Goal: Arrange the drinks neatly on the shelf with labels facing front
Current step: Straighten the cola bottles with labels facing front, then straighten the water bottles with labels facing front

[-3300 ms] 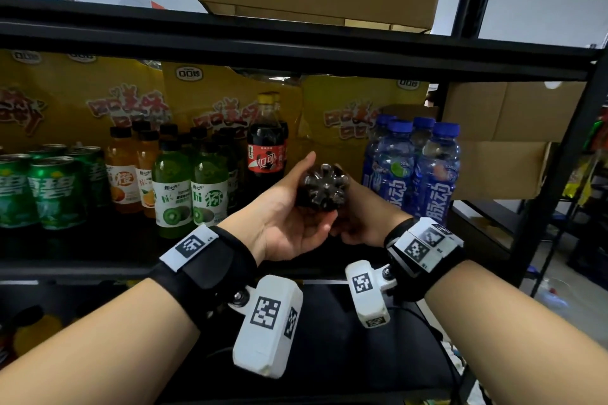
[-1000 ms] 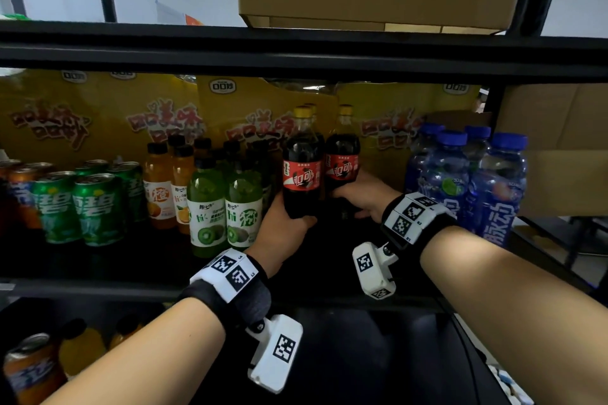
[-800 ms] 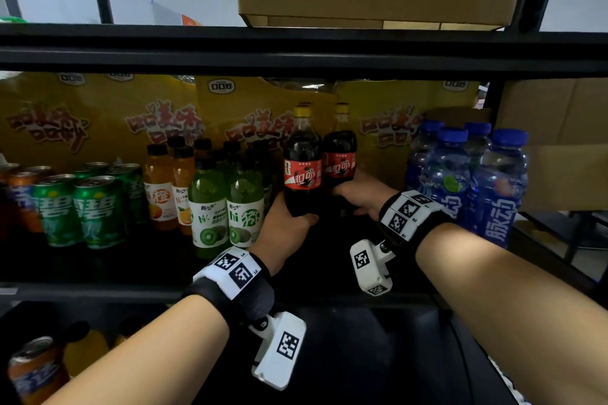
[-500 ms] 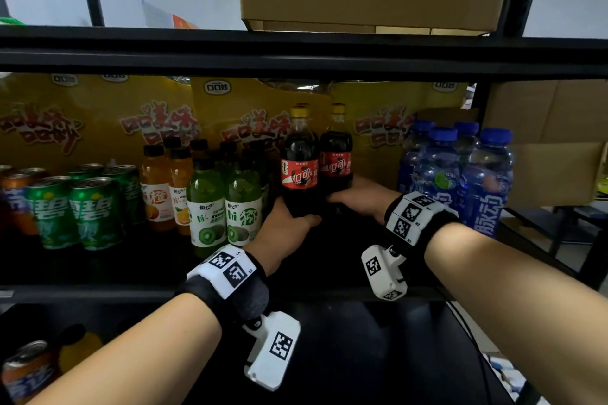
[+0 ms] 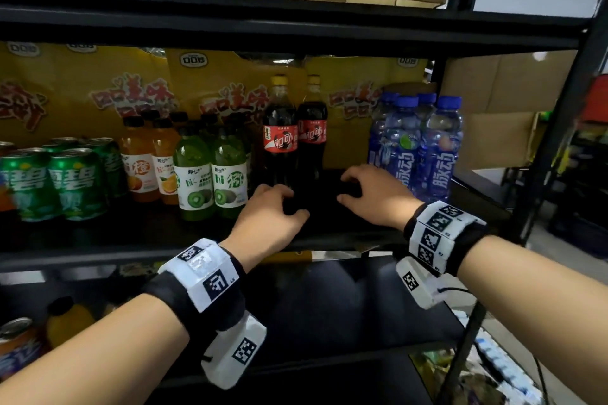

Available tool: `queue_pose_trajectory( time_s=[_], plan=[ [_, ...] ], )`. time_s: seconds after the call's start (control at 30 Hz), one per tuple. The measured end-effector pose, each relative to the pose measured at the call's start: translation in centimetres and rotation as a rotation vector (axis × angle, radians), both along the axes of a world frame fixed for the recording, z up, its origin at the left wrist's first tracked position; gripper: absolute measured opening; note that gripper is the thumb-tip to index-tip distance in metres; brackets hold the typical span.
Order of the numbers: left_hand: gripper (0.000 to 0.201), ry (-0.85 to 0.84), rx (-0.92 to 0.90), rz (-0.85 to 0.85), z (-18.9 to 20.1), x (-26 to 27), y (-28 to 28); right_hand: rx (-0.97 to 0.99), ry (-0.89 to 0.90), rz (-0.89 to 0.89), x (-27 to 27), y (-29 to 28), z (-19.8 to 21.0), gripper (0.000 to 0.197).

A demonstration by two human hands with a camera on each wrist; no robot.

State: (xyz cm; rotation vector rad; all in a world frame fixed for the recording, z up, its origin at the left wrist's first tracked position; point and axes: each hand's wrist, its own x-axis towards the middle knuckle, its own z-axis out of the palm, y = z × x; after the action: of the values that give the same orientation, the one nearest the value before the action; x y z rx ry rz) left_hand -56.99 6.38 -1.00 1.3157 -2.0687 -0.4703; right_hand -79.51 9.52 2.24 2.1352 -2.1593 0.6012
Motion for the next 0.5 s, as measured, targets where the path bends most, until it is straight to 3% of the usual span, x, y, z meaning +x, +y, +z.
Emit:
queue_pose_trajectory(
  time_s=[0.27,0.5],
  plan=[
    [0.055,-0.408,-0.132,-0.064,0.5,-4.2,1.3,-0.077,-0.121,-0.070,-5.6,4.5,-0.6,0.039],
    [0.058,-0.393,-0.118,-0.070,0.7,-10.7,0.5,-0.108,-0.067,-0.088,-11.4,6.0,-0.9,0.035]
  ],
)
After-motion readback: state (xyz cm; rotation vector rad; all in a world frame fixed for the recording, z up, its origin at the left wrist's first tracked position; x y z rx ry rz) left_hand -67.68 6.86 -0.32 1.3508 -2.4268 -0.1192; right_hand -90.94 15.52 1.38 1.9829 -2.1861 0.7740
